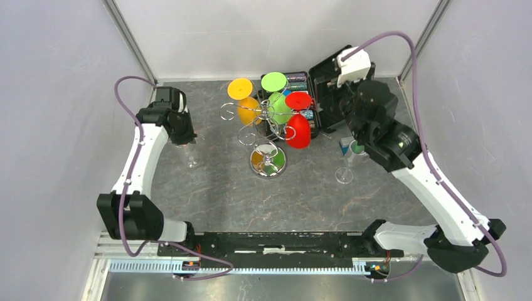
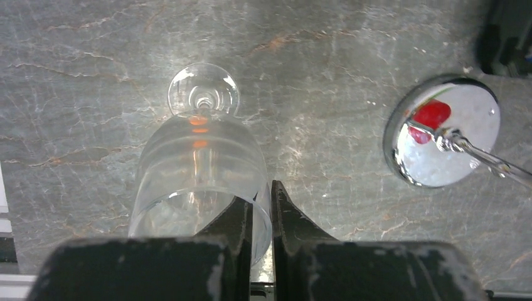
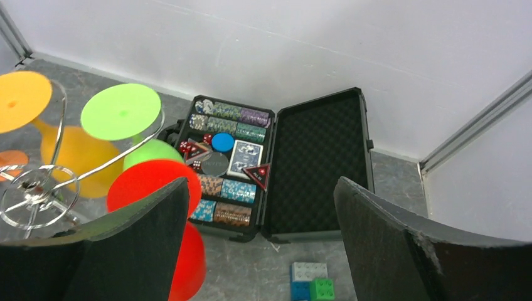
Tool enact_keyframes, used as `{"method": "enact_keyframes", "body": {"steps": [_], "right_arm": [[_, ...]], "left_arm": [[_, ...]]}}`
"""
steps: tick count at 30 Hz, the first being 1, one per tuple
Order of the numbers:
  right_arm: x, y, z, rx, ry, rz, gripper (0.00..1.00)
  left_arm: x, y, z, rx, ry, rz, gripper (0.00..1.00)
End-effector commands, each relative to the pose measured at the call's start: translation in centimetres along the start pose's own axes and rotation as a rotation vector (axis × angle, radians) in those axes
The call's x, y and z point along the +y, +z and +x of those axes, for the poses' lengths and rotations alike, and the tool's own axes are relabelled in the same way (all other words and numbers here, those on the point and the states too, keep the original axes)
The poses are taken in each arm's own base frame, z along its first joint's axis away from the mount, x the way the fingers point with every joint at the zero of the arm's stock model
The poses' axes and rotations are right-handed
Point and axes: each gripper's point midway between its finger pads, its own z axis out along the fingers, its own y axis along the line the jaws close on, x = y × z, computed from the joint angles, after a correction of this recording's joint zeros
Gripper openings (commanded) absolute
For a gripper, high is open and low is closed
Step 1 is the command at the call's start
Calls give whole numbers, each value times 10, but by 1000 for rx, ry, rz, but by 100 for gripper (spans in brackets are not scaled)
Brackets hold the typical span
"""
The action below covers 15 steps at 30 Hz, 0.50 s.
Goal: Take the wine glass off the wine glass rack
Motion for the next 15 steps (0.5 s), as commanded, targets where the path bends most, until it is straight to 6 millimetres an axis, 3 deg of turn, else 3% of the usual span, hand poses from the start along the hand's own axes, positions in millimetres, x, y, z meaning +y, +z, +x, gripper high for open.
{"method": "enact_keyframes", "body": {"steps": [1, 2, 5, 10, 12, 15], "right_arm": [[2, 15, -19, -31, 63, -114, 89], [1, 19, -21, -35, 84, -131, 90], [-6, 34, -21, -36, 159, -169, 90], [-32, 51, -9, -24, 329, -249, 90], [-41, 54, 0, -19, 394, -278, 90], [-47, 57, 12, -8, 487, -327, 91]], "left_arm": [[13, 3, -27, -74, 7, -39, 2], [27, 5, -30, -75, -24, -70, 2], [39, 10, -36, -81, -50, -102, 2], [55, 25, -30, -53, -67, -145, 2], [53, 27, -30, -57, -78, -112, 2], [57, 28, -31, -68, -92, -124, 16]]}}
